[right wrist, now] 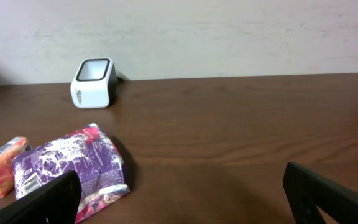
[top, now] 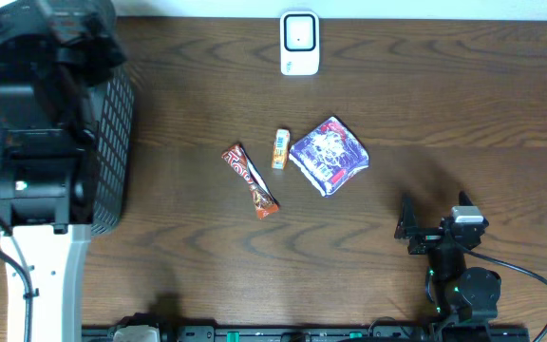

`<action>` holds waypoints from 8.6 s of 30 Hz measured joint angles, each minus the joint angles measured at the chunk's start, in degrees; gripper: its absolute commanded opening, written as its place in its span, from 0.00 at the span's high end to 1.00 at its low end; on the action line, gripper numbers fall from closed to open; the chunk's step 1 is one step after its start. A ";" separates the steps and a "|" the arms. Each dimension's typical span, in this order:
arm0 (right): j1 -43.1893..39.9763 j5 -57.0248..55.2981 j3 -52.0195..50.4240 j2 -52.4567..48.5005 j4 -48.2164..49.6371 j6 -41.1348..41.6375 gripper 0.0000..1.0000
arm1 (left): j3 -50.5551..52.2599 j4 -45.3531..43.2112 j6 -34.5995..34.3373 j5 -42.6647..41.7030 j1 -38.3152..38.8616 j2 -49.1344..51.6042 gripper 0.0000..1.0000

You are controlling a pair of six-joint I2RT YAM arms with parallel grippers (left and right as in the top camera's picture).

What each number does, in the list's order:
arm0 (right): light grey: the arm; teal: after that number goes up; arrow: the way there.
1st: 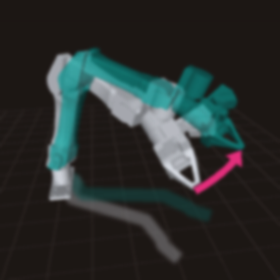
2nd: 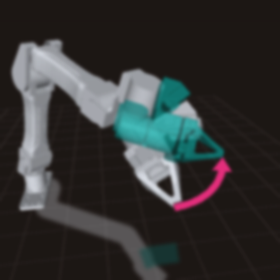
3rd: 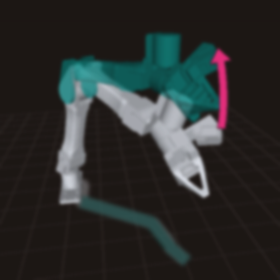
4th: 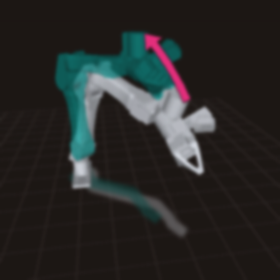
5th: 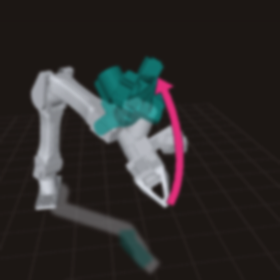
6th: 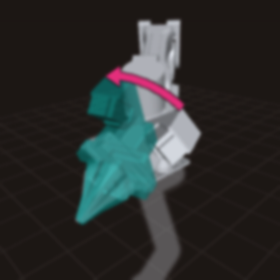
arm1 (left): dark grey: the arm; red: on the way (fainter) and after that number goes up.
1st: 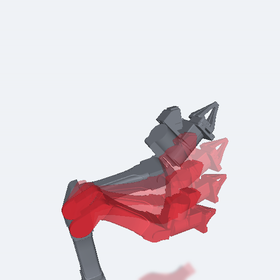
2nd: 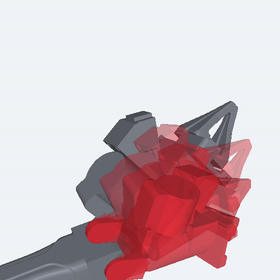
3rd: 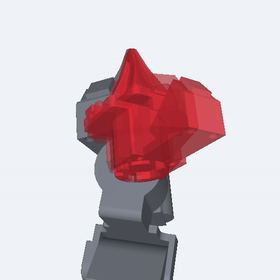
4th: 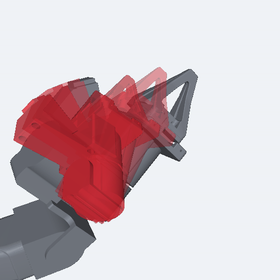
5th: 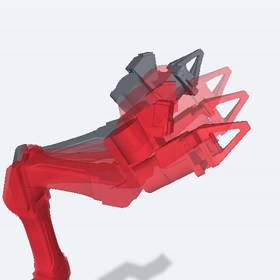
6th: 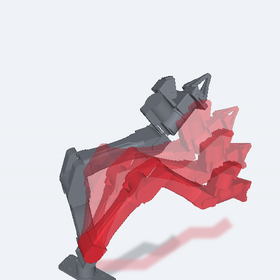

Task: Scan the item barcode
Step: 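Reach the left gripper into the basket toward the green wipes pack, then grasp the green wipes pack and carry it beside the orange packet, then release the wipes and hold the left gripper above the table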

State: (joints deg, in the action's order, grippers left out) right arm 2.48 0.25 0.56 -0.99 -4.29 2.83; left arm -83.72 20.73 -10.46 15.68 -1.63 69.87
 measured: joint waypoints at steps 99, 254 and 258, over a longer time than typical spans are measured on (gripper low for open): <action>0.00 -0.02 0.00 0.00 0.00 -0.02 0.01 | 0.00 14.36 -18.03 -9.64 -24.90 18.38 0.93; 0.00 0.00 0.00 0.00 0.00 -0.02 0.01 | -2.25 52.54 -11.58 -18.32 22.29 0.42 0.02; 0.00 0.00 0.00 0.00 0.00 -0.02 0.01 | -2.25 52.54 -11.56 -18.32 22.29 0.42 0.02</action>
State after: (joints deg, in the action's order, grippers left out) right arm 2.48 0.25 0.56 -0.99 -4.29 2.81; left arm -85.97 73.28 -22.02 -2.63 20.67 70.28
